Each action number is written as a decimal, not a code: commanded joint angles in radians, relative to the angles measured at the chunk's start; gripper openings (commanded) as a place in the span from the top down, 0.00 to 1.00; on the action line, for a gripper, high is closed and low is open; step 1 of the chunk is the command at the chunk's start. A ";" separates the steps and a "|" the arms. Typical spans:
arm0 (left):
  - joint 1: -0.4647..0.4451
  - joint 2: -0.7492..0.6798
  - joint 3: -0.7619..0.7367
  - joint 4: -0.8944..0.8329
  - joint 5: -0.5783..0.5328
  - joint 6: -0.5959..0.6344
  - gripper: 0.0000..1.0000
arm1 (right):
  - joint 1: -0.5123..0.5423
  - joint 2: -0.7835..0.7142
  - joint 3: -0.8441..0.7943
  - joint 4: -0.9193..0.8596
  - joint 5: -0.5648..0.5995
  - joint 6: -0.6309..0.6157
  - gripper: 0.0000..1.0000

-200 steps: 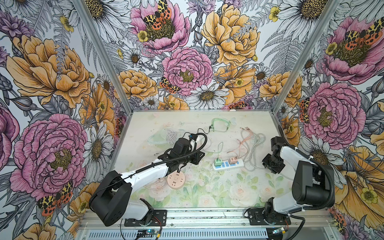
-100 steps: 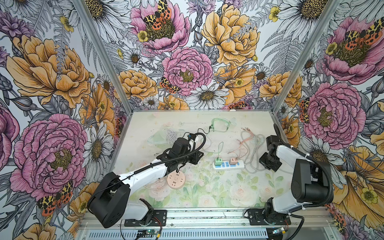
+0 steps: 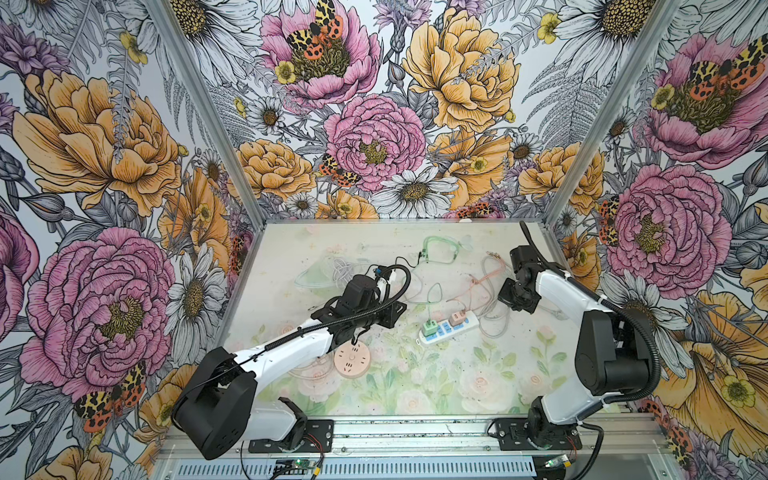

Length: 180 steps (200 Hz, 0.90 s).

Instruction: Insert the plug

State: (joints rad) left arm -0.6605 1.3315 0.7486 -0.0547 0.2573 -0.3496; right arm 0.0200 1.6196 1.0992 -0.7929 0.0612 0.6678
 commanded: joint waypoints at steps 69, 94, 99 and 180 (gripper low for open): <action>-0.014 0.038 0.059 0.023 -0.006 -0.020 0.77 | 0.003 0.074 -0.021 0.046 -0.039 -0.081 1.00; -0.023 0.053 0.073 0.023 -0.003 -0.020 0.77 | 0.021 0.092 -0.018 0.077 -0.118 -0.177 1.00; -0.026 0.056 0.078 0.023 -0.003 -0.022 0.77 | 0.029 0.092 -0.016 0.076 -0.121 -0.195 1.00; -0.051 0.100 0.135 -0.053 -0.080 -0.046 0.76 | 0.055 0.072 -0.097 0.086 -0.091 -0.235 0.76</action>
State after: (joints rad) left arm -0.7052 1.4208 0.8444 -0.0685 0.2394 -0.3714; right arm 0.0669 1.7008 1.0203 -0.7204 -0.0170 0.4496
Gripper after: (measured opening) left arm 0.236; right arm 0.180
